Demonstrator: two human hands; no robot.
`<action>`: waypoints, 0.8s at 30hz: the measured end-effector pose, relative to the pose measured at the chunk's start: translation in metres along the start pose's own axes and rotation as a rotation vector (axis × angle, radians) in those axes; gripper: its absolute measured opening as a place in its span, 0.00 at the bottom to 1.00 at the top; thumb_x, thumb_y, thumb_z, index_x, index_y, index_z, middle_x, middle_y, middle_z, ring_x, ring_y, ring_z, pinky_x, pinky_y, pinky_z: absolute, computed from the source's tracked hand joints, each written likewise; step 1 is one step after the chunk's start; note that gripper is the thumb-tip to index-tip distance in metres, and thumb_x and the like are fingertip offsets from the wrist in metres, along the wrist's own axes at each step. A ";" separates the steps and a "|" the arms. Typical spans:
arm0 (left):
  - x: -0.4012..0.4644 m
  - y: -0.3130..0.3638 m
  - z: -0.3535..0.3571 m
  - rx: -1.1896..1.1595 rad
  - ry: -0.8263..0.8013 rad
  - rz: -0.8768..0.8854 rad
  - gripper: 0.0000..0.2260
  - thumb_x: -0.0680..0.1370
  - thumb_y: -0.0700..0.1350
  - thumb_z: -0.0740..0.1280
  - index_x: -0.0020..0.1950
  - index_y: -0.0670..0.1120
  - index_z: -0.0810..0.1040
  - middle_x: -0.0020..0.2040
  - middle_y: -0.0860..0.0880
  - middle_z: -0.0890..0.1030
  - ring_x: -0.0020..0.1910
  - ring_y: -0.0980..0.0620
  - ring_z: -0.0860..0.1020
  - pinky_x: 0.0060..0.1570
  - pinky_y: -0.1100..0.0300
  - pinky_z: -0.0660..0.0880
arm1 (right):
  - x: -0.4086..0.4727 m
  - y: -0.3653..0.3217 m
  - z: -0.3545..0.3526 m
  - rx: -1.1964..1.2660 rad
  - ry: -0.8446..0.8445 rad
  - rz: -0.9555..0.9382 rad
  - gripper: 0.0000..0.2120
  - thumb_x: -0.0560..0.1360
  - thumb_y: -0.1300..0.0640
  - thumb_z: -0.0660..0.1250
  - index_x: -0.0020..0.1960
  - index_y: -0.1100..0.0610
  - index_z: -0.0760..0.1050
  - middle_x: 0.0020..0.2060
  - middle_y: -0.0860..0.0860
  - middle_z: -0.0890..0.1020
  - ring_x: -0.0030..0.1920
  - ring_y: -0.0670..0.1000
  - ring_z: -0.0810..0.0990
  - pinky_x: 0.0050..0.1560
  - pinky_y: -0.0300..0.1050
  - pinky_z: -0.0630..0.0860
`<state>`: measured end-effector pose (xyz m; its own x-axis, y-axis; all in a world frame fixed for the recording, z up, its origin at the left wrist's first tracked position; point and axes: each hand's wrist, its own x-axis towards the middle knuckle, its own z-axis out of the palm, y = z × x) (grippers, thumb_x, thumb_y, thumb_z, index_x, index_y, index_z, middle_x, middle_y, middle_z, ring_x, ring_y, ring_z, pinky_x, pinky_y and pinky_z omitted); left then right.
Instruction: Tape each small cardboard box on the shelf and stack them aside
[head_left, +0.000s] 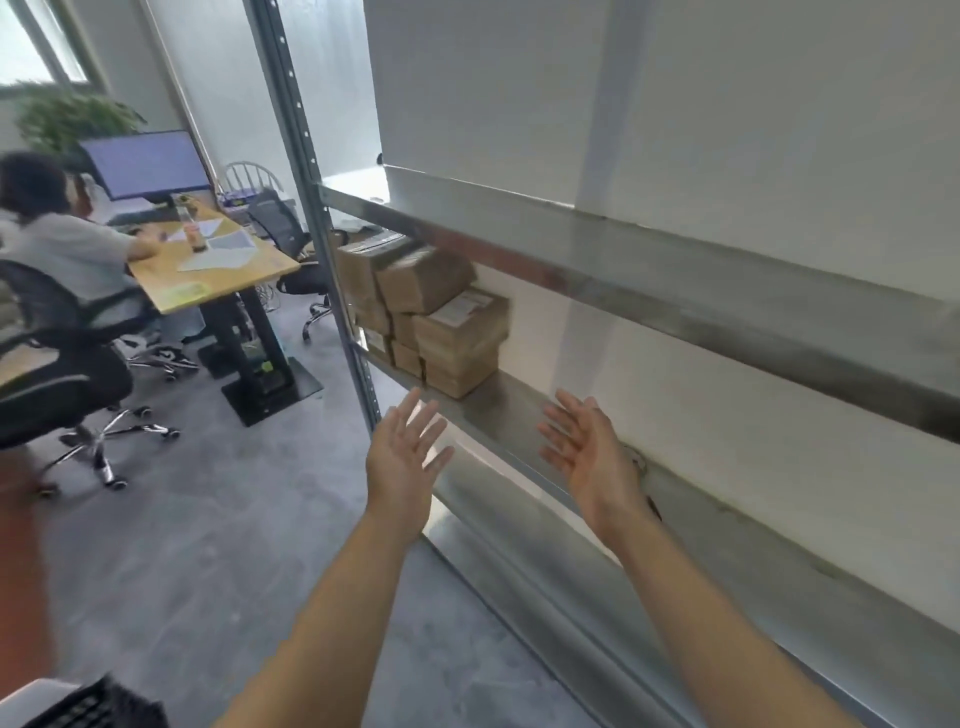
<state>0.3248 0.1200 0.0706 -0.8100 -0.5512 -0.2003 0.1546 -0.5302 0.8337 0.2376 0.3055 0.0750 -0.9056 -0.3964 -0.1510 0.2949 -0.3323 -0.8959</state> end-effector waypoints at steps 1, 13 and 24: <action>0.016 0.005 -0.007 0.044 0.007 0.007 0.21 0.85 0.55 0.52 0.73 0.52 0.73 0.69 0.49 0.78 0.69 0.47 0.75 0.67 0.46 0.71 | 0.018 0.004 0.006 0.007 0.009 0.007 0.20 0.84 0.45 0.54 0.70 0.52 0.72 0.63 0.50 0.80 0.61 0.48 0.80 0.55 0.44 0.77; 0.179 0.088 -0.034 0.294 0.011 0.062 0.22 0.85 0.56 0.51 0.77 0.51 0.69 0.72 0.48 0.75 0.72 0.47 0.72 0.69 0.42 0.69 | 0.185 0.006 0.113 -0.097 -0.110 0.029 0.13 0.85 0.49 0.55 0.66 0.45 0.72 0.63 0.48 0.79 0.64 0.47 0.78 0.63 0.46 0.76; 0.313 0.112 -0.045 0.270 -0.031 0.020 0.20 0.86 0.52 0.54 0.76 0.49 0.69 0.73 0.50 0.72 0.73 0.53 0.69 0.71 0.47 0.68 | 0.276 0.029 0.186 -0.499 -0.028 -0.070 0.16 0.72 0.36 0.55 0.56 0.21 0.71 0.74 0.41 0.69 0.74 0.44 0.67 0.75 0.57 0.65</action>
<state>0.1141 -0.1410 0.0783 -0.8261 -0.5375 -0.1695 0.0182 -0.3260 0.9452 0.0530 0.0271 0.0855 -0.9077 -0.4124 -0.0781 0.0457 0.0878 -0.9951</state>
